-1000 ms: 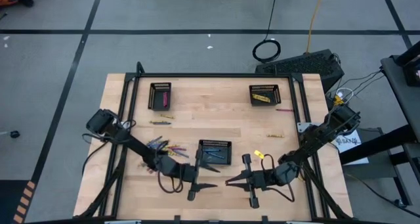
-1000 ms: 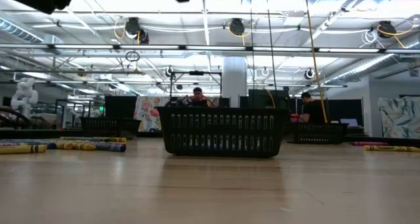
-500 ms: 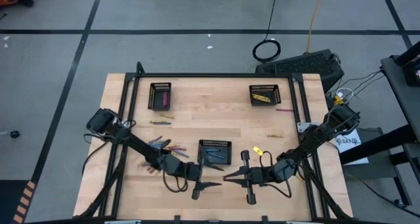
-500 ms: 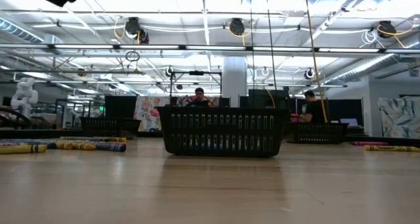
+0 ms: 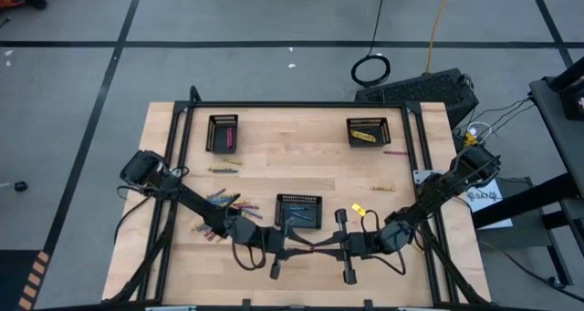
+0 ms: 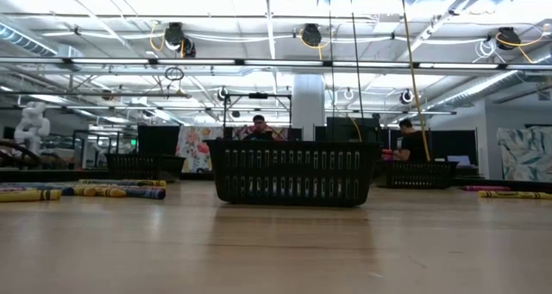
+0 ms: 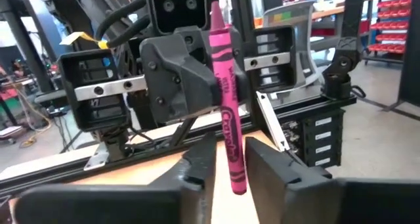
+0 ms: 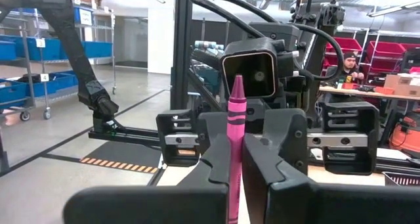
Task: Sort crayons
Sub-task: Put the pink crayon into the top left black bin
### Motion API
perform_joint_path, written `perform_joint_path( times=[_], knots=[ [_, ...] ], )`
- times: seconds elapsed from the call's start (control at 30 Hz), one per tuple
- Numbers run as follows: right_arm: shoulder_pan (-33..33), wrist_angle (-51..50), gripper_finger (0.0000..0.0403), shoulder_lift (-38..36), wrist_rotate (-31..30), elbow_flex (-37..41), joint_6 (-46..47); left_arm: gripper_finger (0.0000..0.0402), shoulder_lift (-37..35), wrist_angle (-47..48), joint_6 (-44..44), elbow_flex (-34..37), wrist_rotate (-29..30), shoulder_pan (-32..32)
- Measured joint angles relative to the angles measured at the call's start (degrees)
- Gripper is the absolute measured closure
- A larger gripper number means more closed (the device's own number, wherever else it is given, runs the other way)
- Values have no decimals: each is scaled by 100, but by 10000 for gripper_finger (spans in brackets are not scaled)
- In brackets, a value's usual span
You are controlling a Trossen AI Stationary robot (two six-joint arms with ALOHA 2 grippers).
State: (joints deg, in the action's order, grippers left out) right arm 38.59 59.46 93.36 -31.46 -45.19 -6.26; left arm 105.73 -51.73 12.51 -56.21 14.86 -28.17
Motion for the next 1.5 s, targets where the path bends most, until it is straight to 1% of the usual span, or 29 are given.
perform_joint_path(
  times=[0.23,0.33,0.43,0.5,0.53,0.6,0.67,0.73,0.83,0.87,0.93,1.0,1.07,1.13,1.17,1.2,1.23,1.27,1.33,1.43,1.5],
  knots=[
    [2,-3,402,0,20,-2,-2,391,0,-12,7,2,-131,7],
    [2,-11,395,0,20,-2,70,394,0,0,4,2,-130,-5],
    [4,-16,377,0,21,-2,84,397,0,46,7,2,-61,-40],
    [11,-27,359,-6,4,-2,41,398,-3,178,1,1,154,-94],
    [40,-36,348,-40,-52,-2,27,399,-4,300,-3,0,370,-138],
    [135,-31,326,-176,-402,0,-65,399,-56,723,-17,3,928,-250],
    [300,31,306,-343,-790,-2,-431,400,-209,1313,-208,7,1589,-358],
    [505,31,293,-469,-1168,-7,-839,400,-482,2100,-538,7,2279,-449],
    [761,31,285,-647,-1719,-7,-1248,400,-1025,3890,-1399,2,3277,-538],
    [812,51,285,-692,-1885,-7,-1322,401,-1219,4618,-1824,2,3553,-536],
    [877,55,287,-700,-2106,-7,-1401,401,-1629,6342,-2983,7,4090,-482],
    [908,-136,290,-673,-2112,-7,-1343,401,-2089,8262,-4628,4,4410,-316],
    [909,-341,292,-664,-2100,-7,-1125,401,-2532,10301,-6510,14,4445,-34],
    [891,-503,293,-642,-2102,-7,-943,401,-2935,11966,-8184,80,4249,383],
    [878,-560,293,-619,-2100,-7,-873,401,-3129,12618,-8753,130,4067,641],
    [866,-593,293,-586,-2100,-7,-818,401,-3319,13103,-9129,193,3848,927],
    [854,-591,293,-559,-2100,-6,-808,401,-3496,13365,-9292,268,3657,1248],
    [842,-592,293,-548,-2100,-4,-805,401,-3663,13447,-9278,345,3509,1575],
    [837,-575,294,-551,-2099,-4,-796,401,-3969,13245,-8817,514,3304,2196],
    [831,-572,294,-551,-2092,-4,-800,401,-4293,12100,-7408,770,2907,3159],
    [829,-568,294,-551,-2085,-4,-796,401,-4365,11227,-6388,920,2479,3809]
  ],
)
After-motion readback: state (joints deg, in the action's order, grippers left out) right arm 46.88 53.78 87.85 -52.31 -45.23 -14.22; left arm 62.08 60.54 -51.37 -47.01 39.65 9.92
